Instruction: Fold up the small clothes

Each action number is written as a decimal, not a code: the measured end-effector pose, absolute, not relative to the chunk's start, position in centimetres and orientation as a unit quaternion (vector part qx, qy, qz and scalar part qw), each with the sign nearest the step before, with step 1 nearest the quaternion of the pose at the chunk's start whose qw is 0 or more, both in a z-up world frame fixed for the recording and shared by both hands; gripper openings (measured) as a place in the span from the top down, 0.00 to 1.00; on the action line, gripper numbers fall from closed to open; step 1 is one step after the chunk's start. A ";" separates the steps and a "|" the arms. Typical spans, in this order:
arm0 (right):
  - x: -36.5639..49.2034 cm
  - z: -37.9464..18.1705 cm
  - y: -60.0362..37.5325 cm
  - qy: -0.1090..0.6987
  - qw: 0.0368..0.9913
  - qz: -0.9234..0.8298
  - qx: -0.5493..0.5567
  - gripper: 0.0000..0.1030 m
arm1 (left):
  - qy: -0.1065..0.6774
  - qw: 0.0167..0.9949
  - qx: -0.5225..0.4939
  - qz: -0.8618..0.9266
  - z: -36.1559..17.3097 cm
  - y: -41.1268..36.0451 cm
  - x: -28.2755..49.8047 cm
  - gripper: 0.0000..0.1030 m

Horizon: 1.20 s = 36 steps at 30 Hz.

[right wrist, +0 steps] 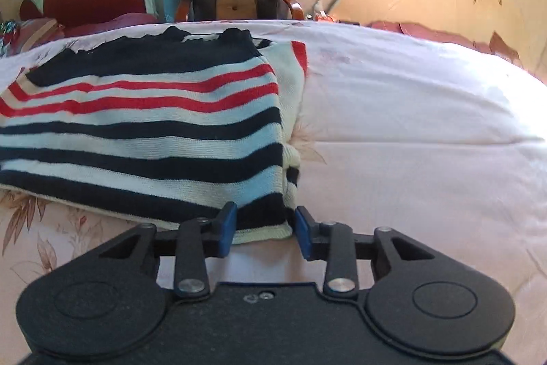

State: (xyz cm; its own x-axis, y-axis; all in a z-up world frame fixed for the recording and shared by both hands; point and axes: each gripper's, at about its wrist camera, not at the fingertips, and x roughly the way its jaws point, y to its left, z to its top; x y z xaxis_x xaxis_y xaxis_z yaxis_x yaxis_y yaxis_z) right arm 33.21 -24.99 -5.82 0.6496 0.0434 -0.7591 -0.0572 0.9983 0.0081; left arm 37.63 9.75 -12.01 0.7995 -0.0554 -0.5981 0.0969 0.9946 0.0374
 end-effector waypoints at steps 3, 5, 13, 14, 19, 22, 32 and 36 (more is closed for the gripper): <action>33.0 -5.3 -24.7 0.419 0.908 0.020 -0.021 0.68 | 0.306 0.951 0.037 -0.020 -10.0 8.8 37.3 0.27; 32.0 -3.8 -23.8 0.379 0.925 0.002 -0.036 0.65 | 0.275 0.961 0.012 -0.036 -8.5 7.6 37.0 0.27; 32.5 -4.7 -15.5 0.361 0.927 0.086 -0.056 0.63 | 0.318 0.943 0.040 -0.091 -11.2 -1.5 38.6 0.21; 32.5 -5.2 -15.1 0.364 0.925 0.083 -0.068 0.62 | 0.319 0.943 0.045 -0.087 -11.6 -1.5 38.4 0.20; 32.1 -5.9 -17.1 0.368 0.923 0.058 -0.097 0.56 | 0.314 0.946 0.040 -0.065 -12.0 2.1 37.2 0.15; 31.9 -5.8 -20.5 0.383 0.921 0.033 -0.066 0.53 | 0.320 0.946 0.015 -0.041 -12.4 5.9 36.6 0.15; 30.2 -4.0 -22.5 0.366 0.930 0.036 -0.002 0.79 | 0.313 0.950 -0.008 -0.001 -9.9 7.1 34.9 0.15; 28.6 -3.2 -23.5 0.355 0.933 0.057 0.024 0.92 | 0.321 0.947 -0.029 0.020 -9.8 8.6 33.4 0.15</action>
State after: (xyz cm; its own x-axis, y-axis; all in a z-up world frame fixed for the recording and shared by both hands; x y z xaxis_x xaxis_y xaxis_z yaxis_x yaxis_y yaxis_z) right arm 28.59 -23.49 -3.17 0.7418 0.1230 -0.6593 -0.0894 0.9924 0.0845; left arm 33.40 8.56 -9.81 0.7936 0.0196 -0.6081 -0.0566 0.9975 -0.0416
